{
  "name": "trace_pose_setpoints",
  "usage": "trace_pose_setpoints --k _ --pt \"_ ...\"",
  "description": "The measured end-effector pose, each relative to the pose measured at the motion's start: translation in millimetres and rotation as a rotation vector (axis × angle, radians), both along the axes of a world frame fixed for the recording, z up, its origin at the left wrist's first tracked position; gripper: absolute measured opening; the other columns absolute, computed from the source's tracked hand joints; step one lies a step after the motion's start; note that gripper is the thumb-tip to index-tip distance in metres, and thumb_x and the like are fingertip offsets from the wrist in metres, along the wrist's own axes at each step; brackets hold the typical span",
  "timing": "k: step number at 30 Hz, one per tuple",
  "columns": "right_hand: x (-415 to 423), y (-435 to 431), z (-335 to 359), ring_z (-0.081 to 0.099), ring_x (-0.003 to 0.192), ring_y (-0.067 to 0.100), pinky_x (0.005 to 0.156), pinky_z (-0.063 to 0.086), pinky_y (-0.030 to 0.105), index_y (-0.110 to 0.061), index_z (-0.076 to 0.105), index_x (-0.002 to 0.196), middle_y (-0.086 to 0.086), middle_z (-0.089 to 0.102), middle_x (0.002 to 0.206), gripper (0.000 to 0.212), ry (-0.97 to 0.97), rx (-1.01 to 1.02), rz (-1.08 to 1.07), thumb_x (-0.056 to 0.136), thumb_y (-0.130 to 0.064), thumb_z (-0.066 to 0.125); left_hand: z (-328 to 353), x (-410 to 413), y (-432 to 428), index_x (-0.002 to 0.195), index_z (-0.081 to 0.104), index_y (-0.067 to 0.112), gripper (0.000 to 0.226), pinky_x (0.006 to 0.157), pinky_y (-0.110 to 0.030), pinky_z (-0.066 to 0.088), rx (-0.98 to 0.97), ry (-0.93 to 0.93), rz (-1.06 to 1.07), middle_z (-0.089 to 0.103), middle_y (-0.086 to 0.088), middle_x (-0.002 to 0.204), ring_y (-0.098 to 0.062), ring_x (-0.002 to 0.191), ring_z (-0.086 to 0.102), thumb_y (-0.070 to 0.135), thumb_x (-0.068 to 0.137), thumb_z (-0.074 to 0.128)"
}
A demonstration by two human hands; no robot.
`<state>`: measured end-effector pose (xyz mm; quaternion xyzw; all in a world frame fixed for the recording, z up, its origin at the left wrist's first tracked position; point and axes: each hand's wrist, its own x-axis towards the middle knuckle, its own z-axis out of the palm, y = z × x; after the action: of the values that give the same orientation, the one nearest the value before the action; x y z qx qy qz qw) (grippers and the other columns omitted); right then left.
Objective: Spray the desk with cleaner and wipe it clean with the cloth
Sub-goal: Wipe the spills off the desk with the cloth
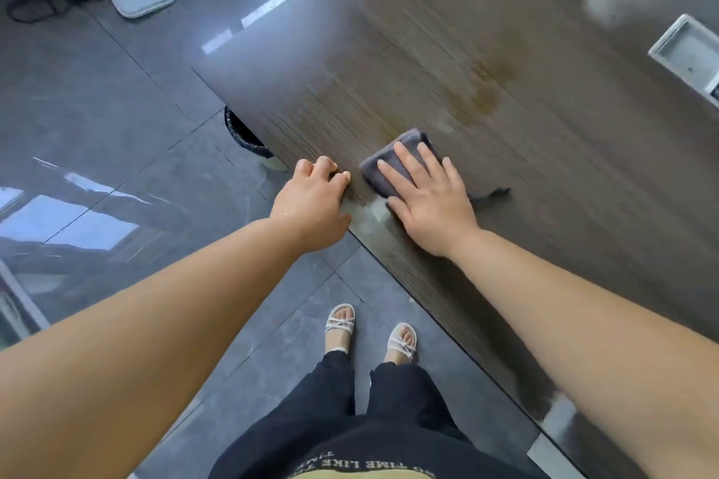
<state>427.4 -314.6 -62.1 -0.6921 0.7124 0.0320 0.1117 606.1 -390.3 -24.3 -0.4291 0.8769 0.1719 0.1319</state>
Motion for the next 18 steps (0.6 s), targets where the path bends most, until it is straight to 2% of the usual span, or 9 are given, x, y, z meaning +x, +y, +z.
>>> trace_pose_setpoints --k 2,5,7,10,13,15,18 --pt "0.3 -38.3 1.6 -0.003 0.147 0.027 0.116 0.003 0.048 -0.032 0.006 0.152 0.000 -0.004 0.160 0.054 0.031 0.045 -0.139 0.101 -0.044 0.021 0.1 2.8 -3.3 0.145 0.028 0.019 0.064 0.102 -0.035 0.035 0.011 -0.003 -0.017 0.024 -0.004 0.146 -0.029 0.129 0.023 0.039 0.089 0.054" --pt "9.6 -48.8 0.5 -0.006 0.146 0.028 0.116 0.001 0.048 -0.030 0.002 0.152 0.001 -0.009 0.160 0.055 0.051 0.041 -0.249 0.102 -0.042 0.022 -0.9 9.2 -9.1 0.145 0.028 0.023 0.062 0.102 -0.033 0.033 0.020 0.031 -0.028 0.025 -0.001 0.146 -0.027 0.129 0.023 0.035 0.090 0.053" --pt "21.7 -21.0 -4.4 0.002 0.146 0.032 0.115 0.007 0.051 -0.026 0.011 0.152 0.006 0.000 0.160 0.056 0.053 -0.006 -0.207 0.101 -0.041 0.027 -3.9 13.6 -10.5 0.146 0.028 0.024 0.062 0.105 -0.032 0.030 0.028 0.059 -0.037 0.026 -0.001 0.146 -0.027 0.129 0.024 0.033 0.090 0.052" --pt "36.4 37.4 -9.3 0.021 0.142 0.036 0.110 0.021 0.054 -0.021 0.034 0.146 0.010 0.024 0.156 0.055 0.034 -0.102 -0.094 0.095 -0.040 0.032 -7.4 17.8 -10.3 0.147 0.027 0.024 0.063 0.108 -0.031 0.029 0.031 0.086 -0.052 0.024 0.000 0.147 -0.027 0.130 0.023 0.032 0.090 0.052" --pt "30.7 39.2 -9.9 0.026 0.140 0.036 0.109 0.023 0.055 -0.022 0.039 0.144 0.010 0.030 0.154 0.055 0.013 -0.054 -0.003 0.093 -0.041 0.032 -9.3 19.4 -11.4 0.147 0.026 0.024 0.063 0.108 -0.032 0.031 0.026 0.102 -0.057 0.023 0.000 0.147 -0.026 0.129 0.022 0.032 0.090 0.052" --pt "21.1 3.7 -7.8 0.024 0.141 0.036 0.110 0.022 0.055 -0.024 0.035 0.146 0.008 0.026 0.155 0.056 0.019 -0.074 0.013 0.093 -0.042 0.029 -9.7 19.0 -11.8 0.147 0.025 0.024 0.063 0.108 -0.033 0.031 0.026 0.107 -0.066 0.023 0.000 0.147 -0.027 0.129 0.023 0.032 0.090 0.052" --pt "2.0 -58.6 -1.1 0.004 0.146 0.030 0.116 0.007 0.050 -0.027 0.014 0.152 0.003 0.002 0.160 0.055 0.044 0.001 -0.145 0.100 -0.041 0.024 -10.7 20.0 -11.7 0.147 0.024 0.024 0.062 0.107 -0.031 0.029 0.028 0.101 -0.065 0.022 0.000 0.148 -0.027 0.129 0.022 0.031 0.091 0.050"
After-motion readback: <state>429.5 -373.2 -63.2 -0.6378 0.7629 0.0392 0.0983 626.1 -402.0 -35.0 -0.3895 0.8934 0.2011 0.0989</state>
